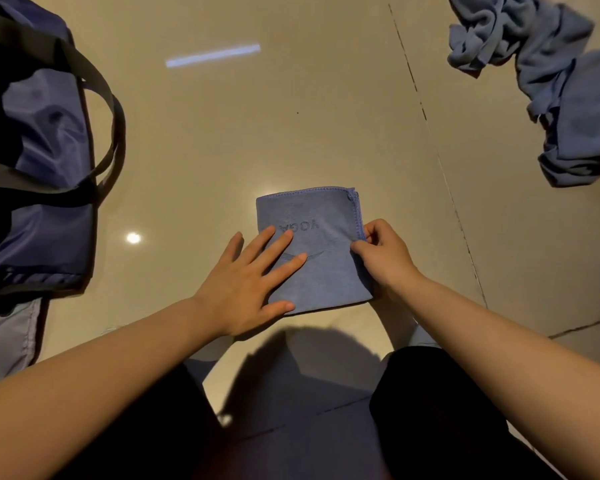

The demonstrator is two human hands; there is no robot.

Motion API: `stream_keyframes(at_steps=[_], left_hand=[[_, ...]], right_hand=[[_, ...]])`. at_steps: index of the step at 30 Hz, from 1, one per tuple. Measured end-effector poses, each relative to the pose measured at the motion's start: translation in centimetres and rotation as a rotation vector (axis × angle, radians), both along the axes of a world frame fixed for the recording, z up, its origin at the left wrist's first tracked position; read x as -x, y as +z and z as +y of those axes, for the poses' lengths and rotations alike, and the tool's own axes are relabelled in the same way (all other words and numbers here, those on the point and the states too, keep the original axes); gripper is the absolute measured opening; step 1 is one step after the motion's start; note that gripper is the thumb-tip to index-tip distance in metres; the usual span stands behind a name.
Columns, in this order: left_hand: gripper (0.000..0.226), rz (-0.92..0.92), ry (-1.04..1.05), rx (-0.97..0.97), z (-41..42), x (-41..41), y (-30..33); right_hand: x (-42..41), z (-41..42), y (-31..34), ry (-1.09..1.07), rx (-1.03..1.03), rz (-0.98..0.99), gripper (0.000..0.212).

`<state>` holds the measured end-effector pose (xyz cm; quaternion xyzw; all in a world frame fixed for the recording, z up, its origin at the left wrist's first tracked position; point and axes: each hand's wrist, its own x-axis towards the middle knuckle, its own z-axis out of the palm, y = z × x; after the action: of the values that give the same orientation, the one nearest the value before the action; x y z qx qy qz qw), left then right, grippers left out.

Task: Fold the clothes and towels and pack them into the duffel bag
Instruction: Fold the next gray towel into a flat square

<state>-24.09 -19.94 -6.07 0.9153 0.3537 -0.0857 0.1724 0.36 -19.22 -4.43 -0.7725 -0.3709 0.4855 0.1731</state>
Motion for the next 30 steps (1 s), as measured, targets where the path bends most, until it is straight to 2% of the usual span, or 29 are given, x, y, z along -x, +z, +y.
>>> stream_keyframes(at_steps=[4,6,7,9,11,13,15,17,19,22,24,26,28,30], left_hand=[[0.072,0.046,0.006,0.021,0.2,-0.5,-0.3],[0.073,0.052,0.011,0.011,0.1,-0.6,-0.4],[0.074,0.05,0.013,0.003,0.1,-0.6,-0.4],[0.073,0.033,0.017,-0.011,0.1,-0.5,-0.6],[0.073,0.012,0.023,-0.019,0.0,-0.4,-0.7],[0.073,-0.025,0.034,-0.025,-0.2,-0.2,-0.3],[0.068,-0.115,0.021,-0.057,-0.8,0.0,0.4],[0.06,-0.191,-0.044,-0.102,-1.8,-0.1,1.3],[0.061,-0.185,-0.065,-0.097,-2.5,-0.3,2.0],[0.06,-0.243,0.022,-0.053,-1.9,-0.7,3.1],[0.046,-0.389,0.161,0.031,-0.9,-1.2,5.5],[0.033,-0.573,0.336,0.125,0.3,-1.7,8.7],[0.028,-0.79,0.562,0.373,1.4,-2.1,11.6],[0.029,-0.913,0.75,0.629,2.6,-2.7,12.9]], right_hand=[[-0.2,-0.3,-0.5,-0.009,-0.031,0.017,0.014],[-0.3,-1.1,0.0,0.078,-0.195,-0.132,0.026],[-0.4,-1.6,0.3,0.219,-0.356,-0.263,0.031],[-0.7,-2.9,0.6,0.707,-0.634,-0.455,0.03],[-0.8,-4.5,0.1,1.167,-0.702,-0.56,0.025],[-0.6,-5.2,-0.5,1.311,-0.729,-0.666,0.016],[-0.3,-4.7,-1.1,1.315,-0.791,-0.711,0.017],[-0.1,-3.8,-0.8,1.333,-0.752,-0.645,0.018],[0.1,-2.4,0.3,1.273,-0.554,-0.458,0.019],[-0.1,-0.6,3.7,0.928,-0.321,-0.121,0.021],[-1.0,1.1,6.6,0.643,-0.179,0.174,0.02],[-2.5,2.7,9.1,0.522,-0.048,0.388,0.019],[-3.9,3.8,10.8,0.466,0.053,0.553,0.018],[-4.8,4.4,11.4,0.368,0.095,0.621,0.018]])
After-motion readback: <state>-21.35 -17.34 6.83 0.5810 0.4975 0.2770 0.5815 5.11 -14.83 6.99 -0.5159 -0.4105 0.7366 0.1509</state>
